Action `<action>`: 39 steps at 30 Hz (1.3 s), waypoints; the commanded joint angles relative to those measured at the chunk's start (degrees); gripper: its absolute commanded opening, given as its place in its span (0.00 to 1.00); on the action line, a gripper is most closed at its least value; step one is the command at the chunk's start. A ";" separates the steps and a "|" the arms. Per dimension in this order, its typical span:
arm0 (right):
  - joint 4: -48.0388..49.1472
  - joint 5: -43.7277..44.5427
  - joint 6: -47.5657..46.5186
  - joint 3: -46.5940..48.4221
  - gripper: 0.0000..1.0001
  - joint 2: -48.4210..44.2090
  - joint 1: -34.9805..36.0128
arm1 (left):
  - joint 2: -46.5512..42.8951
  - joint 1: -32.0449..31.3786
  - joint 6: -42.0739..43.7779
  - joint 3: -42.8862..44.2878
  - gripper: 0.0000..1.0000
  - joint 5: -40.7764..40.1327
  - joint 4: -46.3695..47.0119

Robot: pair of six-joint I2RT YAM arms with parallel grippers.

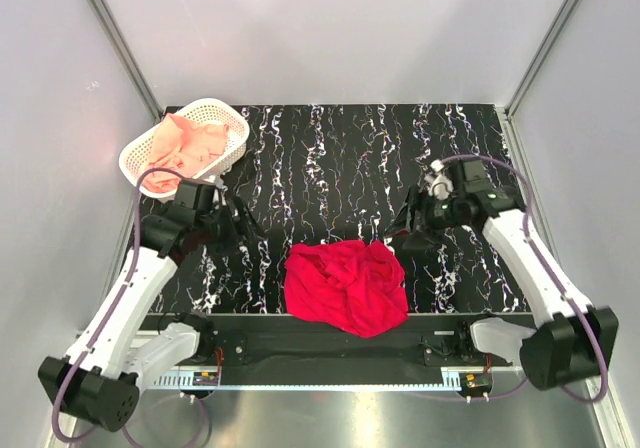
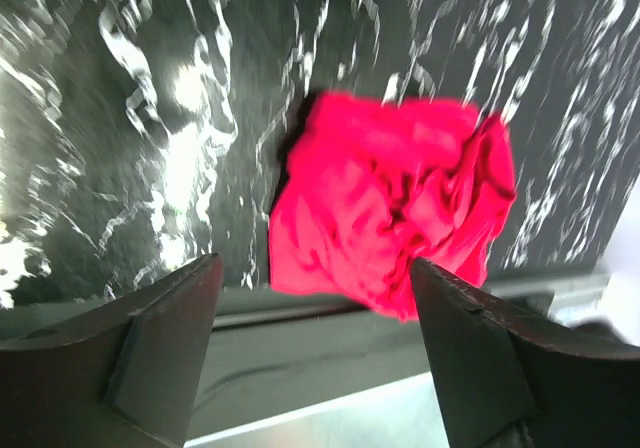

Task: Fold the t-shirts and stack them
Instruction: Move the tshirt to the center of the board, then flatten the tshirt out

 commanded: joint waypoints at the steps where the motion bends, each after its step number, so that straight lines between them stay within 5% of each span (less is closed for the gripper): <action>1: -0.01 7.82 1.18 -2.72 0.70 4.93 3.99 | 1.58 -2.98 2.14 -1.36 0.79 7.36 8.40; 6: 0.34 14.88 3.38 1.05 0.65 11.79 8.73 | 13.87 -9.41 7.15 2.85 0.87 3.24 10.00; 10: -0.35 17.40 4.53 1.50 0.73 17.25 14.18 | 23.98 -14.33 7.69 5.14 0.91 8.66 15.69; 16: 11.23 10.40 7.25 -6.50 0.76 16.37 18.23 | 36.74 -19.88 8.39 11.64 0.91 4.56 13.43; 23: 17.65 8.56 6.81 -8.88 0.54 24.54 18.50 | 44.91 -21.46 11.20 15.50 0.88 3.41 12.03; 26: 17.93 10.04 6.81 -8.09 0.33 25.34 18.50 | 47.11 -21.99 11.29 15.60 0.72 4.37 12.02; 29: 11.88 14.25 4.71 -4.75 0.03 24.21 18.42 | 47.55 -21.99 10.94 15.33 0.36 5.51 13.34; 32: 5.37 19.09 4.00 -1.15 0.00 18.42 18.42 | 47.12 -21.99 11.90 17.60 0.00 4.21 12.03; 39: -9.22 25.50 4.26 12.55 0.00 6.29 18.50 | 32.20 -21.46 13.05 30.15 0.00 -15.38 -0.17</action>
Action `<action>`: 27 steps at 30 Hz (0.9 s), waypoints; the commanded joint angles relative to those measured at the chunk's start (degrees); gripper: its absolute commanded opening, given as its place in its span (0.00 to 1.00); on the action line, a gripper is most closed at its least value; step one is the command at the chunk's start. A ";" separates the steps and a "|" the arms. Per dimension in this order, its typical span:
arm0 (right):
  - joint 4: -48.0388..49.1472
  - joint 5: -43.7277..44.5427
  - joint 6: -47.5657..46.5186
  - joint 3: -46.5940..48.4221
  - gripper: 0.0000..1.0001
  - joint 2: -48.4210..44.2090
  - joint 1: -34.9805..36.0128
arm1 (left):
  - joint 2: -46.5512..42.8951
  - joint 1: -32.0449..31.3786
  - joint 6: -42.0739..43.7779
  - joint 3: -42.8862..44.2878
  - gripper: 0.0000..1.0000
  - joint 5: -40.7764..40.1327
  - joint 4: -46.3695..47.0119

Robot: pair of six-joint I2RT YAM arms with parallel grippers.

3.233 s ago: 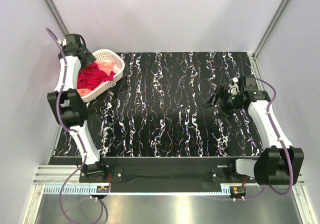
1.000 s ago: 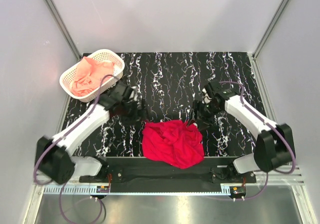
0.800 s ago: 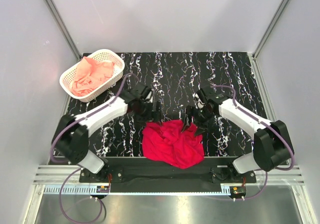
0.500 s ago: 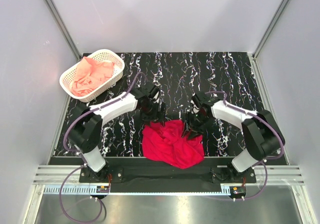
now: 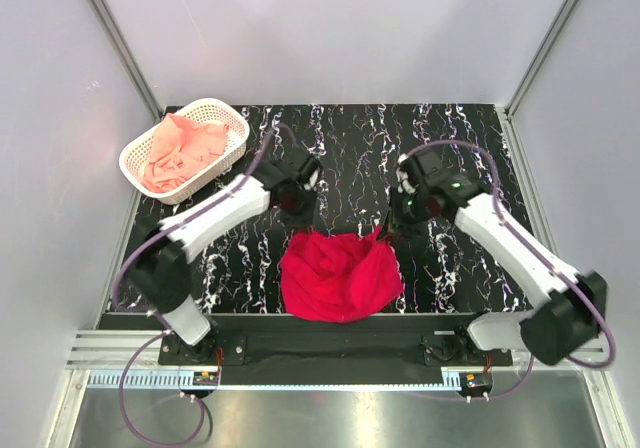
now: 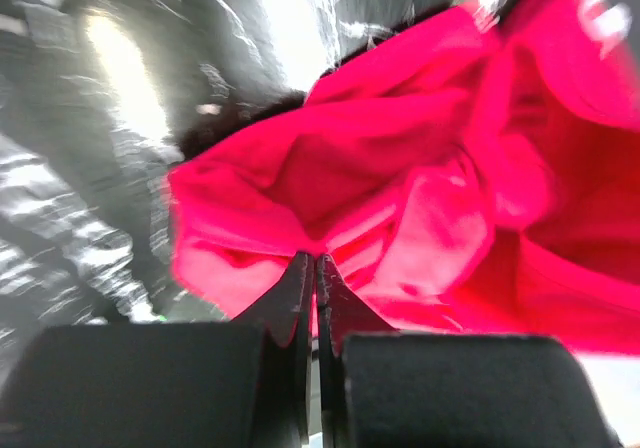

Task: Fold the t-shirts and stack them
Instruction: Flatten the tshirt out

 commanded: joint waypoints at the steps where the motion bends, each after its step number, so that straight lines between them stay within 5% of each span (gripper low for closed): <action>1: -11.23 6.15 -0.44 10.19 0.00 -6.21 0.30 | -15.41 0.48 1.35 11.16 0.00 -16.93 -6.70; 7: -21.17 12.48 2.55 21.01 0.00 -12.45 0.30 | -27.12 1.10 0.48 22.93 0.00 -34.44 -12.95; 15: -19.71 11.68 8.97 26.66 0.00 -21.48 0.30 | -34.52 1.54 2.05 33.58 0.00 -43.95 -11.90; 21: -13.30 10.03 9.24 26.05 0.00 -24.94 0.30 | -32.78 1.54 7.50 45.19 0.00 -41.77 -8.91; 27: -8.36 4.75 9.76 24.47 0.00 -22.30 0.30 | -30.40 1.54 10.75 41.43 0.00 -38.53 -2.68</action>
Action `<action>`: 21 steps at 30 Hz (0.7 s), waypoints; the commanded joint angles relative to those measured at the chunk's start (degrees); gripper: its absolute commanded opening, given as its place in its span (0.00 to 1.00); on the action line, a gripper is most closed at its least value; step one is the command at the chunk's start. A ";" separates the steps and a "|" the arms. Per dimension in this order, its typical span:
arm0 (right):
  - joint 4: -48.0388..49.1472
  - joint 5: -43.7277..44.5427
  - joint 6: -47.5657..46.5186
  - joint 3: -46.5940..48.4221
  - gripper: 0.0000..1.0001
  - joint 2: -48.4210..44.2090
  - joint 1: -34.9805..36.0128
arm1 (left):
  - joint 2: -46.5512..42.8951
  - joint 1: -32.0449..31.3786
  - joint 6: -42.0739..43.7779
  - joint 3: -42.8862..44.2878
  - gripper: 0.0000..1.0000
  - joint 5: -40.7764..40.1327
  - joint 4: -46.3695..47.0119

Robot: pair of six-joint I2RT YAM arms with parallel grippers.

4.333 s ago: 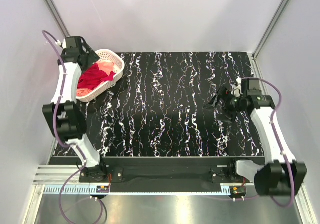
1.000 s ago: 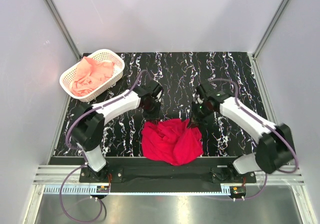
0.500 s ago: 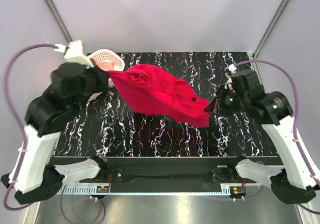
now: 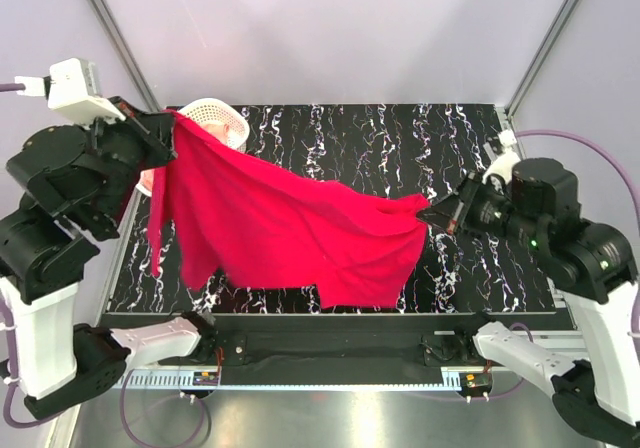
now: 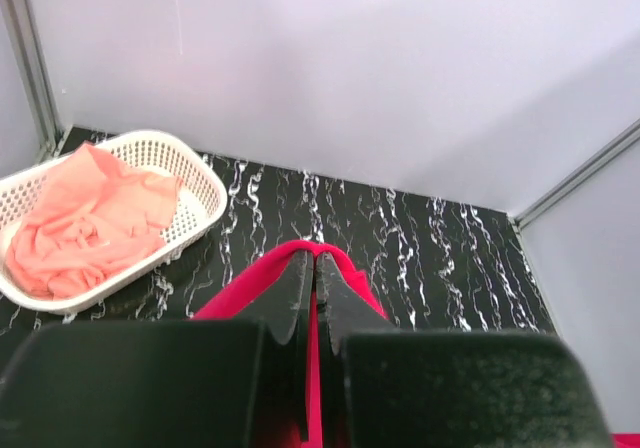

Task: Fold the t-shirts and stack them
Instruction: Flatten the tshirt out

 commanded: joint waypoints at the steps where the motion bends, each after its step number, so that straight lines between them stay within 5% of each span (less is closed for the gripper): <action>1: 4.64 -1.72 1.06 -0.45 0.00 2.75 0.27 | 3.48 0.14 4.13 -3.45 0.00 2.05 7.82; 7: 0.52 6.26 7.30 -7.03 0.00 6.52 0.19 | 13.40 3.38 2.82 -9.70 0.00 14.95 12.04; 9: 3.47 8.12 6.61 -11.50 0.00 9.42 -0.78 | 22.27 6.81 1.42 -7.96 0.00 20.57 11.35; 12: 8.58 6.73 4.07 -17.22 0.00 13.90 -7.88 | 37.38 8.31 2.38 1.16 0.09 18.77 6.62; 13: 9.82 6.02 3.01 -18.63 0.00 15.04 -10.77 | 41.85 8.58 2.20 4.93 0.14 17.54 4.25; 14: 11.05 4.36 1.78 -20.04 0.01 17.23 -13.50 | 45.55 9.10 2.29 11.85 0.39 16.39 -1.17; 16: 13.96 3.47 -3.13 -22.07 0.10 20.31 -19.40 | 52.52 9.72 1.76 15.95 0.58 12.18 -5.95; 18: 12.04 6.88 -9.00 -19.98 0.26 25.58 -20.11 | 49.31 9.90 0.80 8.72 0.81 9.11 -6.33; 19: 10.81 7.94 -10.52 -18.92 0.43 27.26 -20.20 | 47.45 9.90 0.88 5.27 0.85 9.00 -5.80; 21: 8.70 10.23 -13.16 -17.34 0.59 30.60 -20.20 | 42.19 9.90 0.89 -7.43 0.89 10.13 -2.99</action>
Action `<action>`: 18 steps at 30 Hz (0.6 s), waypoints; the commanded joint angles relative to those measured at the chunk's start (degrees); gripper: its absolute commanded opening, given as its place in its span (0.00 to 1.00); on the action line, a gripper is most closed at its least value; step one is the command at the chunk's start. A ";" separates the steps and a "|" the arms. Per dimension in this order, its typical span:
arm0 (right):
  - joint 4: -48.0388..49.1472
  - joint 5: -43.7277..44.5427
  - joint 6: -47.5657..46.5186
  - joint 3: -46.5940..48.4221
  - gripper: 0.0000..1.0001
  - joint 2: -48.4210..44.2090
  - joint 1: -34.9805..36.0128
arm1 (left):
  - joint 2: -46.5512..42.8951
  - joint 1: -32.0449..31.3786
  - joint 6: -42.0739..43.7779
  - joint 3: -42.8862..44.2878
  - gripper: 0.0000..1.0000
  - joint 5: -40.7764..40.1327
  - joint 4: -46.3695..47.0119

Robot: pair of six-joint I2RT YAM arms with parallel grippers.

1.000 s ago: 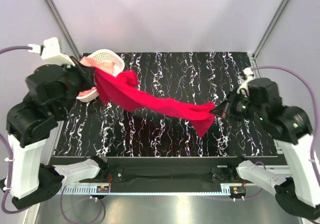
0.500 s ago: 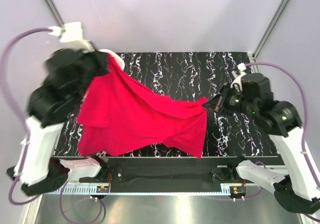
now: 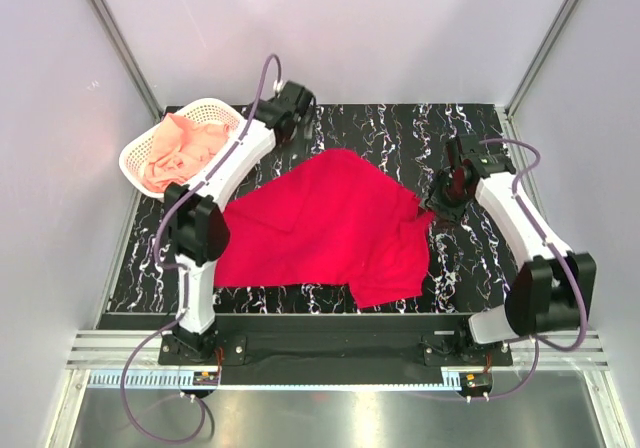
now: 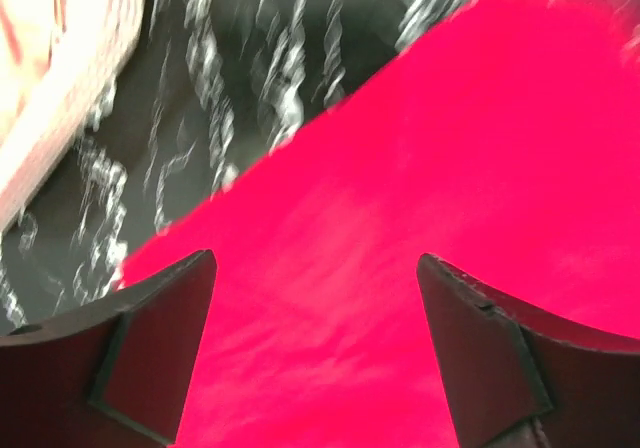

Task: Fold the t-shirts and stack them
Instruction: Flatten the tshirt out

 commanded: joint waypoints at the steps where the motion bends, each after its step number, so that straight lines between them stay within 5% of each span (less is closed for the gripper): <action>1: -1.15 4.39 -8.69 4.24 0.64 2.04 0.43 | -18.64 0.30 -0.49 -13.45 0.89 -2.30 -0.61; 5: -0.11 1.00 -10.54 3.28 0.80 1.70 0.87 | -33.44 0.39 -1.02 -33.95 0.86 5.34 6.76; 8: 2.18 -5.50 -11.24 -0.66 0.80 0.99 2.01 | -41.79 0.39 -2.51 -46.52 0.83 13.60 7.93; 15: 5.70 -15.98 -8.35 -12.44 0.56 -0.50 3.24 | -51.39 0.91 -9.54 -61.48 0.75 10.02 4.24; 18: 8.51 -17.31 -7.03 -16.48 0.44 -2.96 5.60 | -54.37 3.63 -12.61 -65.42 0.62 11.84 4.94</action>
